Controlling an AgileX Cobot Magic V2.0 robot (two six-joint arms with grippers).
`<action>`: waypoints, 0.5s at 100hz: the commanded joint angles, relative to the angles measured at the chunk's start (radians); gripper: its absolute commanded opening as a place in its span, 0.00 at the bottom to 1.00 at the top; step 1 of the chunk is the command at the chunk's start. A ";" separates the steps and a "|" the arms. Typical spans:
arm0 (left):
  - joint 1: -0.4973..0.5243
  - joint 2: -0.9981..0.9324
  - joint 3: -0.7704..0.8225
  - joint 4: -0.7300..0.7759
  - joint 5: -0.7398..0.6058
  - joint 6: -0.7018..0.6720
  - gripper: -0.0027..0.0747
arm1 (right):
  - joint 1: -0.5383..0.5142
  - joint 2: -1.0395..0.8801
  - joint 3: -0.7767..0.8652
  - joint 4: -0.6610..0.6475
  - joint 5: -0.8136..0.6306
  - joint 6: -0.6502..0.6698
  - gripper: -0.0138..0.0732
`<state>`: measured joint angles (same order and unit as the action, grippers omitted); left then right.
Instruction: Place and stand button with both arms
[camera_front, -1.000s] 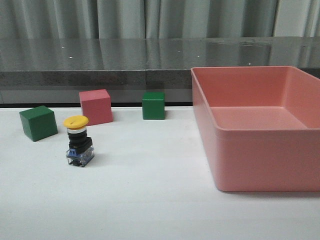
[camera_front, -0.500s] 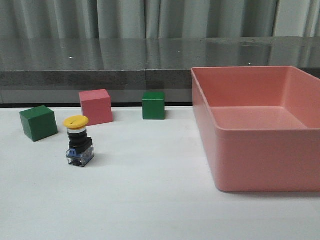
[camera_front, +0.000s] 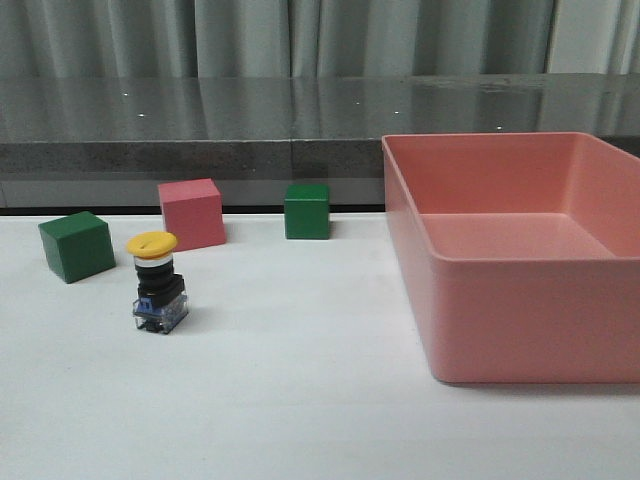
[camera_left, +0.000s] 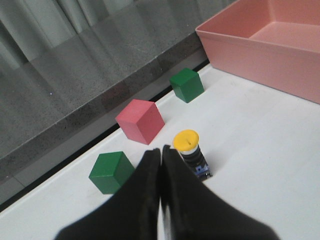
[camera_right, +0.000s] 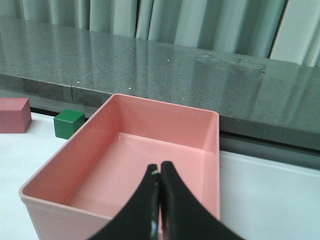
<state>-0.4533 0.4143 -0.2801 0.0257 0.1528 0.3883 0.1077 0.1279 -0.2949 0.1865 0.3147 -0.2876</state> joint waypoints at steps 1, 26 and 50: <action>0.010 0.004 -0.018 -0.002 -0.153 -0.037 0.01 | -0.005 0.010 -0.028 0.010 -0.084 0.002 0.07; 0.233 -0.116 0.113 0.096 -0.243 -0.261 0.01 | -0.005 0.010 -0.028 0.010 -0.084 0.002 0.07; 0.378 -0.347 0.237 0.048 -0.236 -0.275 0.01 | -0.005 0.010 -0.028 0.010 -0.084 0.002 0.07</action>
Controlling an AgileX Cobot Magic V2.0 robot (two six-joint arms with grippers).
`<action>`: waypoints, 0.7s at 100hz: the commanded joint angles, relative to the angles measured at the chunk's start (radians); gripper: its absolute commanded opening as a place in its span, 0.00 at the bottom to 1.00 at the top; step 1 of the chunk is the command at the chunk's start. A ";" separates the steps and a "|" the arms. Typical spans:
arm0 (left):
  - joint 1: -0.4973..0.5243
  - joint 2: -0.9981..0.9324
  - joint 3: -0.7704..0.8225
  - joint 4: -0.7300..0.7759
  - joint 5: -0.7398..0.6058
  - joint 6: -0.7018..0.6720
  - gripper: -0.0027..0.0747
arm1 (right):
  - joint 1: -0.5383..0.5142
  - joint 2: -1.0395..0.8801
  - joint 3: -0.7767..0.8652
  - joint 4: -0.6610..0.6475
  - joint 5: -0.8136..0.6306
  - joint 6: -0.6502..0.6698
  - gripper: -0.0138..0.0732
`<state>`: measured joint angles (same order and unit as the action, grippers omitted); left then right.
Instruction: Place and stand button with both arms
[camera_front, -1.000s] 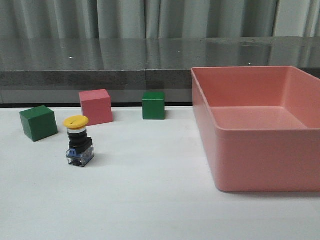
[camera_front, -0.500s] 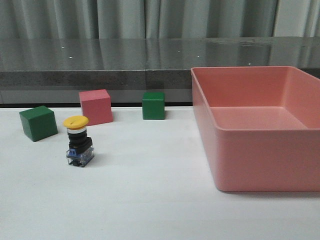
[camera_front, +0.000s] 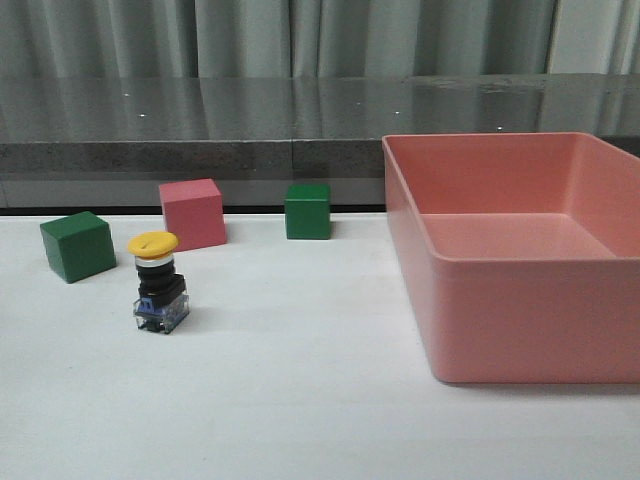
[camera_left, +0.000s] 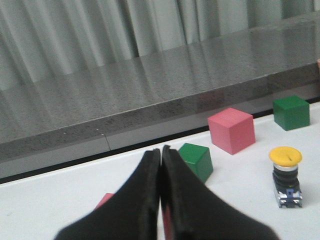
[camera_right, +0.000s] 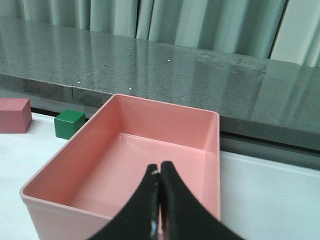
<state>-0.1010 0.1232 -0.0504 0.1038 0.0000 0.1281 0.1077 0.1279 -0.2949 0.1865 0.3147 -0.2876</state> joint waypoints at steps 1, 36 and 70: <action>0.029 -0.070 0.010 -0.032 -0.081 -0.014 0.01 | -0.005 0.010 -0.028 0.010 -0.084 0.002 0.07; 0.036 -0.159 0.096 -0.049 0.076 -0.093 0.01 | -0.005 0.009 -0.028 0.010 -0.083 0.002 0.07; 0.036 -0.159 0.096 -0.025 0.074 -0.093 0.01 | -0.005 0.009 -0.028 0.010 -0.083 0.002 0.07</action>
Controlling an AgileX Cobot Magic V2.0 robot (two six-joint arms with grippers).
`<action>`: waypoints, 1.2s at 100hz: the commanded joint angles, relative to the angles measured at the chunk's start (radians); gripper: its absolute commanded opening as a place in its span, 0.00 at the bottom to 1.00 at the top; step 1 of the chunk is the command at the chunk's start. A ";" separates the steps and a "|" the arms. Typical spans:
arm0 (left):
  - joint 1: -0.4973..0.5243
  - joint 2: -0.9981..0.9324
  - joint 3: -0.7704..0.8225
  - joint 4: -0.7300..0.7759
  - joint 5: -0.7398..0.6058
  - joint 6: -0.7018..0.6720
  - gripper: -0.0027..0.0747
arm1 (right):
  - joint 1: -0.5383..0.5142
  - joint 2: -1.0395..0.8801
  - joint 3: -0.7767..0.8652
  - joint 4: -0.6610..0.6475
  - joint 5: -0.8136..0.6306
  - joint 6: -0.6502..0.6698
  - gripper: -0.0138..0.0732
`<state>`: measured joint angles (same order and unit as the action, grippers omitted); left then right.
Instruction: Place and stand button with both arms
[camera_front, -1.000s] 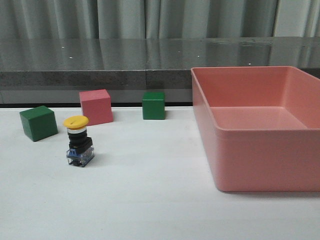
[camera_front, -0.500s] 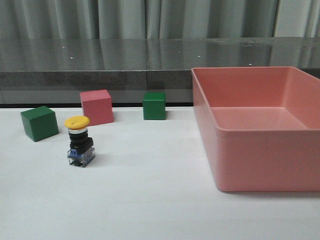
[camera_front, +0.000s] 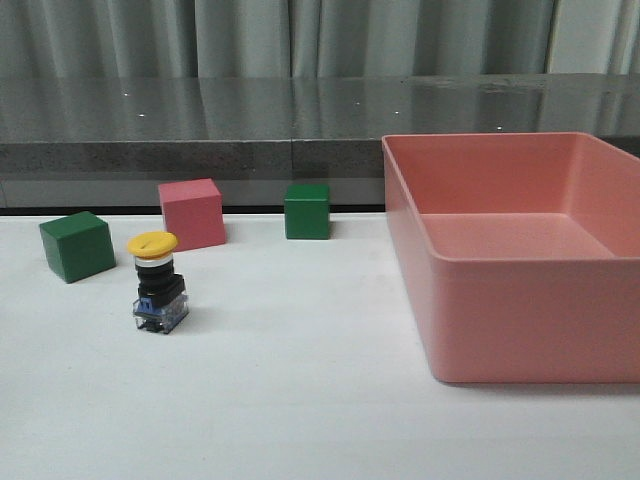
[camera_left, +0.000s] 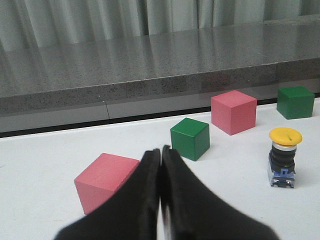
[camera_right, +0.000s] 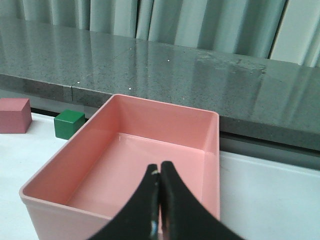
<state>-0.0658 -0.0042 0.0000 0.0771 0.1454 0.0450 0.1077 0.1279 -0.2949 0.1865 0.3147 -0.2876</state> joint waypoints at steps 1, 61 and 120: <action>0.001 -0.032 0.046 0.002 -0.071 -0.010 0.01 | -0.005 0.009 -0.028 0.010 -0.083 0.002 0.07; 0.001 -0.032 0.046 0.002 -0.071 -0.010 0.01 | -0.005 0.006 -0.021 -0.003 -0.086 0.001 0.07; 0.001 -0.032 0.046 0.002 -0.071 -0.010 0.01 | -0.103 -0.160 0.307 -0.212 -0.315 0.319 0.07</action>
